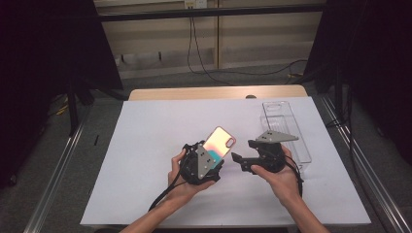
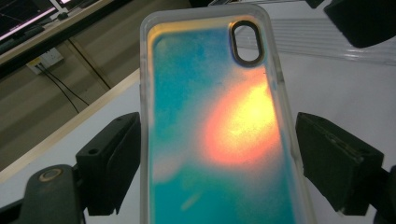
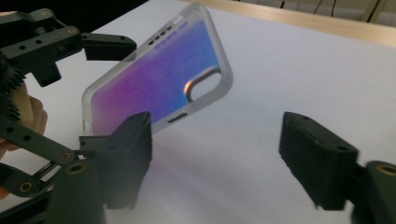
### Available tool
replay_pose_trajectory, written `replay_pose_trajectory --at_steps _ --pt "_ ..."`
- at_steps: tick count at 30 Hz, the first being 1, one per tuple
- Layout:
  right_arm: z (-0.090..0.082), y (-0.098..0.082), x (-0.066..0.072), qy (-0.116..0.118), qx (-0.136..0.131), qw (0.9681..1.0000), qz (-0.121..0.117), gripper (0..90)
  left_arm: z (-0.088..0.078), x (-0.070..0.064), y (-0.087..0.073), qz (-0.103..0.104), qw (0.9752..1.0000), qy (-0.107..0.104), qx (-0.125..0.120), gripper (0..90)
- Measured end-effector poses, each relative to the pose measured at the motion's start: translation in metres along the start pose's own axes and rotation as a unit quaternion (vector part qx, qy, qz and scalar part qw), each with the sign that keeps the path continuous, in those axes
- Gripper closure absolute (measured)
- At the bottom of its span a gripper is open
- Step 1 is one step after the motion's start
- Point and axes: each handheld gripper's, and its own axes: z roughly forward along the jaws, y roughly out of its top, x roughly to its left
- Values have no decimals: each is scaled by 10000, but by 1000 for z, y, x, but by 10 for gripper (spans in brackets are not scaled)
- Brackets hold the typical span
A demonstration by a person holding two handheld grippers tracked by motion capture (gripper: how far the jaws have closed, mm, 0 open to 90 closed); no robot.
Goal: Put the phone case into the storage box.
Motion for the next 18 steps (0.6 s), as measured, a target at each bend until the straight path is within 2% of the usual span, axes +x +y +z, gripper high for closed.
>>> replay_pose_trajectory --at_steps 1,3,5,8,9,12,13,15,18 --pt "0 0 -1 8 41 10000 76 288 -1 0 0 9 10000 15 -21 169" --pt "0 2 -2 -80 21 9999 91 303 -1 0 -2 22 10000 97 -11 169" --pt "1 4 -2 -112 68 9999 113 307 0 0 -2 12 10000 86 31 169" --pt "3 6 -1 -28 173 9996 226 312 2 0 -4 7 9999 99 39 170" --pt "6 8 -1 -32 228 9990 388 330 3 0 -4 11 9999 106 16 170" --pt "9 9 -1 -87 255 9983 509 337 3 0 -4 18 9999 115 0 170" --pt "11 11 -1 -93 236 9978 619 397 3 0 -4 21 9999 100 14 170" --pt "12 12 -2 -83 271 9969 731 449 2 0 -3 -4 9999 123 11 170" --pt "13 13 -2 -39 337 9957 860 473 1 1 -3 -29 9999 129 -4 170"
